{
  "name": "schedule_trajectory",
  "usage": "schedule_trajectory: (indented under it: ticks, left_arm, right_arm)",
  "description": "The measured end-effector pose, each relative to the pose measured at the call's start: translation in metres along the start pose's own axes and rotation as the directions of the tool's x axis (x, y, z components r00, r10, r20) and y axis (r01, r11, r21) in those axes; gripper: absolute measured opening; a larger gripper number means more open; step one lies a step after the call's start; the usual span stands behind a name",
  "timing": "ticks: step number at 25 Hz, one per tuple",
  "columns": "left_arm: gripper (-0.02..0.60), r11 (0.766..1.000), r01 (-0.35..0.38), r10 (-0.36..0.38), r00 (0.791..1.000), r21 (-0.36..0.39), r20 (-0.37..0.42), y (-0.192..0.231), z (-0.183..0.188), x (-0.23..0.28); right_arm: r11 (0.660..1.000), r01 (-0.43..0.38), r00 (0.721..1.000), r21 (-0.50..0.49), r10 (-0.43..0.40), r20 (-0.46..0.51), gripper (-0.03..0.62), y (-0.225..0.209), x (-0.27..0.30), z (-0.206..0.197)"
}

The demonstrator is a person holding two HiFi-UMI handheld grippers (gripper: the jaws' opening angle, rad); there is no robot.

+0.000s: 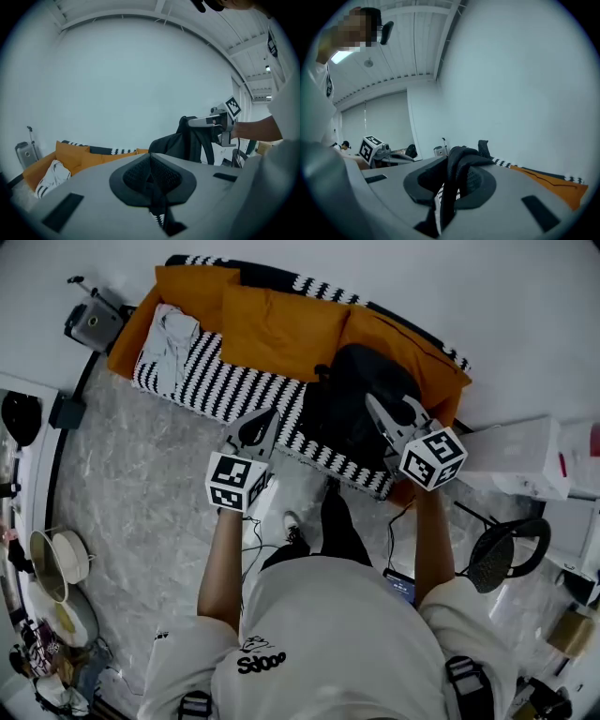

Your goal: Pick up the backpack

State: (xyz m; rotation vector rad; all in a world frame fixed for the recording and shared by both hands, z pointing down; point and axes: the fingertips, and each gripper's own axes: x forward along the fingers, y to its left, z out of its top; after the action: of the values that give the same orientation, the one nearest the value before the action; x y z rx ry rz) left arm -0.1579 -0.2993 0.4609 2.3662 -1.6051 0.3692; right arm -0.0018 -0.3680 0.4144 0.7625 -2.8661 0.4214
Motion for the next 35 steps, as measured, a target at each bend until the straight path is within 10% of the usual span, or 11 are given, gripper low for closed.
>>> schedule_trajectory:
  ticks: [17, 35]
  left_arm:
    - [0.021, 0.974, -0.012, -0.036, 0.978, 0.228, 0.206, -0.059, 0.081, -0.136]
    - [0.023, 0.934, -0.009, -0.090, 0.961, 0.358, 0.260, -0.137, 0.099, -0.211]
  right_arm:
    - [0.979, 0.167, 0.983, -0.119, -0.156, 0.097, 0.071, 0.128, -0.120, 0.048]
    - [0.931, 0.288, 0.951, -0.225, -0.252, 0.179, 0.071, 0.207, -0.218, 0.058]
